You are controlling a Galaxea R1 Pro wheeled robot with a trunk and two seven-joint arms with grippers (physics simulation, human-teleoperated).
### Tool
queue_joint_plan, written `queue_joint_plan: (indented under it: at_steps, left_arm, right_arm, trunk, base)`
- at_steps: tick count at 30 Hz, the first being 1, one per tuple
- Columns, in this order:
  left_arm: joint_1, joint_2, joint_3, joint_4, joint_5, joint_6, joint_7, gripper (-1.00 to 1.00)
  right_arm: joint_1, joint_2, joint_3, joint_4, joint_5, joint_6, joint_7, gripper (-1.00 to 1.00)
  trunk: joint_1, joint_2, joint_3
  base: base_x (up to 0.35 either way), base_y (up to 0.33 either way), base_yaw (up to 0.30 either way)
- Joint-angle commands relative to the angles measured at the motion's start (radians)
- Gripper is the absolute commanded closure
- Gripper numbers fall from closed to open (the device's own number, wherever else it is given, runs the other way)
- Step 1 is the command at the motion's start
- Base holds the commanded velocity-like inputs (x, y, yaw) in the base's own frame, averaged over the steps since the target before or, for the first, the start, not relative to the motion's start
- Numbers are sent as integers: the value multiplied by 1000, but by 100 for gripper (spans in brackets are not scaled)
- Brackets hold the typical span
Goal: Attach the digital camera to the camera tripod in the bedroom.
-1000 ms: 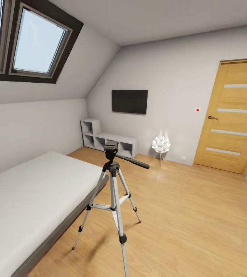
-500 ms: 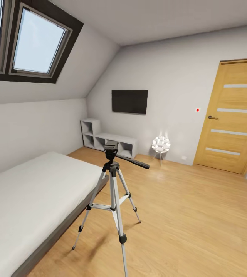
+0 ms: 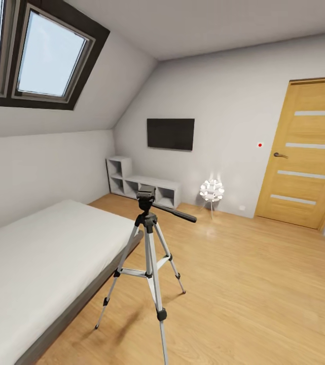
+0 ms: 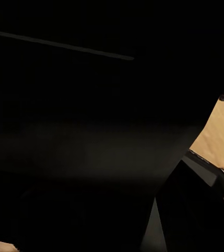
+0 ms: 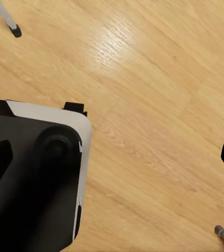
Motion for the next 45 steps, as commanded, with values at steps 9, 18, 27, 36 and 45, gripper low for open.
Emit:
queue_joint_plan:
  at_steps: [9, 18, 27, 36, 45]
  left_arm:
    - [0, -3, 6, 0, -4, -6, -1, 100]
    - [0, -3, 6, 0, -4, -6, 0, 100]
    - [0, -1, 6, -1, -3, -6, 0, 100]
    - [0, 2, 2, -4, -12, -7, 0, 100]
    - [0, 23, -3, -19, -21, -13, 0, 100]
  right_arm:
    - [-1, -7, -1, 3, 8, -2, 0, -100]
    - [-1, -8, -1, 3, 8, 2, 0, -100]
    - [-1, -9, 0, 3, 8, 1, 0, -100]
    - [-1, -9, 1, 4, 8, 1, 2, -100]
    - [-1, -6, 7, 4, 41, 0, 38, -100]
  trunk:
    - [0, -1, -11]
    - [0, -1, -26]
    - [0, -1, -40]
    - [0, -1, -55]
    - [0, -1, -69]
  base:
    - [0, 0, 0]
    - [0, 0, 0]
    - [0, 0, 0]
    - [0, 0, 0]
    - [0, 0, 0]
